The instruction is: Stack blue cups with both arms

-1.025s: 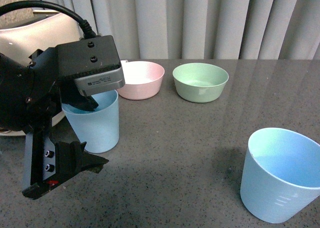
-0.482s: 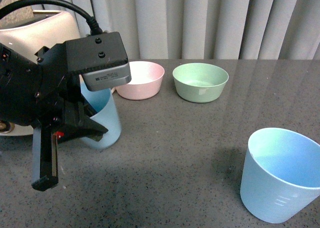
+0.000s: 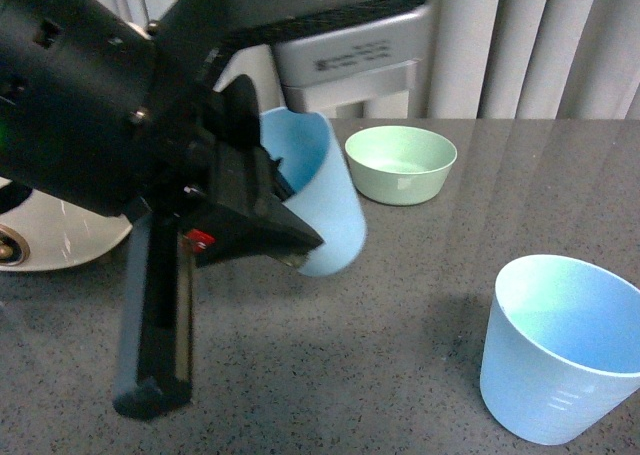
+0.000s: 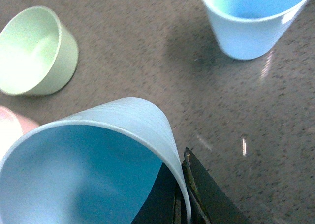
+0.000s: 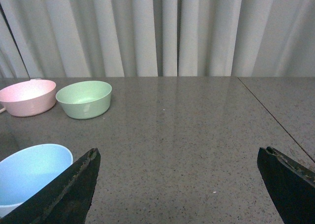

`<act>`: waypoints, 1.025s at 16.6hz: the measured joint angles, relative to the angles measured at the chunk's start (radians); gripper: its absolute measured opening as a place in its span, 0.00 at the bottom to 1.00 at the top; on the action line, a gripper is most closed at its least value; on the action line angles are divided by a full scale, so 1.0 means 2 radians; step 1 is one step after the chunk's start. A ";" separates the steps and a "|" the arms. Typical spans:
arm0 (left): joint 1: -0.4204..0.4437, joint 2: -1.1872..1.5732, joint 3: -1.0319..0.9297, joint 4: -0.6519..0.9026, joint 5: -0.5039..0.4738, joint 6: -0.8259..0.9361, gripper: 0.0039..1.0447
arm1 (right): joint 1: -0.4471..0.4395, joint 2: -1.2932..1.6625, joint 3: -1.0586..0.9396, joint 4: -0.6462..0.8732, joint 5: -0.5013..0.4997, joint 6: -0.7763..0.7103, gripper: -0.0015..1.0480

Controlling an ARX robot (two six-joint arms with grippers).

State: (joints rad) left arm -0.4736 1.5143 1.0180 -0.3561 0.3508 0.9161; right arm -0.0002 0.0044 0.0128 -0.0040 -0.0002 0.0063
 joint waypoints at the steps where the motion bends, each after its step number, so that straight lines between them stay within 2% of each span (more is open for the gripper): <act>1: -0.015 0.001 0.000 -0.004 0.000 -0.001 0.02 | 0.000 0.000 0.000 0.000 0.000 0.000 0.94; 4: -0.047 0.022 0.010 -0.016 -0.004 -0.009 0.02 | 0.000 0.000 0.000 0.000 0.000 0.000 0.94; 7: -0.061 0.035 0.016 -0.031 -0.009 -0.010 0.02 | 0.000 0.000 0.000 0.000 0.000 0.000 0.94; 17: -0.074 0.045 0.006 -0.080 -0.008 0.043 0.02 | 0.000 0.000 0.000 0.000 0.000 0.000 0.94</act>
State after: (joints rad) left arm -0.6224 1.6047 1.0306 -0.5156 0.3355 1.0019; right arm -0.0002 0.0044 0.0128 -0.0040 -0.0002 0.0063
